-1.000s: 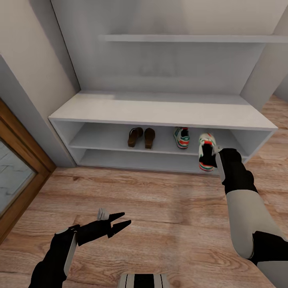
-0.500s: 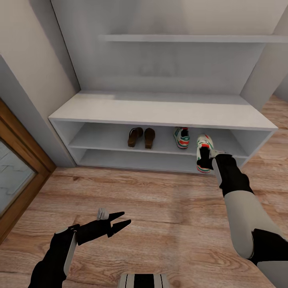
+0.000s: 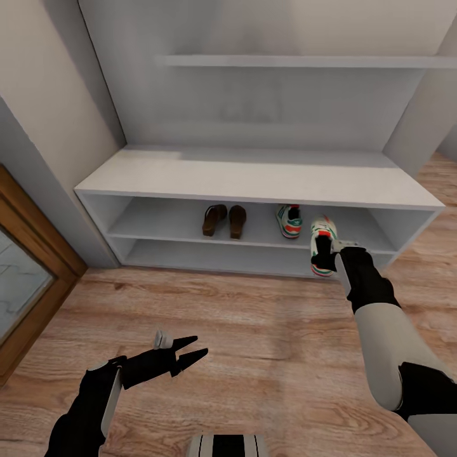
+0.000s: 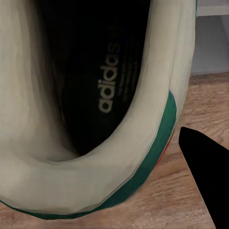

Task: Pick up the two gym shoes and the two sandals from the corridor floor and place them onto the hallstand (shoe rack) in the corridor, making sure they are on the rack and not on the floor. Arrange them so the two gym shoes are next to each other and the two sandals are next to each other.

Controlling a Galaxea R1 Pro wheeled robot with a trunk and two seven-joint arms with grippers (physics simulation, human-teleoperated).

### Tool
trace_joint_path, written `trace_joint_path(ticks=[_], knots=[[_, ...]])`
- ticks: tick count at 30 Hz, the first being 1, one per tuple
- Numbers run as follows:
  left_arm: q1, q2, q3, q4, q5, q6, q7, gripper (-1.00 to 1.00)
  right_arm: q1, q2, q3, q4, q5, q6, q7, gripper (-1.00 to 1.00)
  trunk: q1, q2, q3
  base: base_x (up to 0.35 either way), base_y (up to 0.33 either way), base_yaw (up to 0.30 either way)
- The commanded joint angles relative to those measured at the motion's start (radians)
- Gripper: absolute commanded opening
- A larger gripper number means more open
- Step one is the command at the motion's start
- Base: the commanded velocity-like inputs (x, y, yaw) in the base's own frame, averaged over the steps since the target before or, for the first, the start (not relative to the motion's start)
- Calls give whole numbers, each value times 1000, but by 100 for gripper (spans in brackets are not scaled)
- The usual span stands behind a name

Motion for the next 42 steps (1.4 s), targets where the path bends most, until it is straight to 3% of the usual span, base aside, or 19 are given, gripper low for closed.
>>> trace_joint_path(ticks=[1, 32, 42], knots=[[-1, -1, 4, -1, -6, 10, -7, 100, -1, 0, -1, -1, 8, 5, 2, -100, 0, 0, -1, 266, 0, 0], [-1, -1, 2, -2, -7, 10, -8, 100, -1, 0, -3, 6, 8, 1, 2, -100, 0, 0, -1, 113, -28, 0], [-1, -2, 2, -1, -6, 10, -8, 100, -1, 0, -3, 87, 8, -96, -2, -100, 0, 0, -1, 1, 0, 0]])
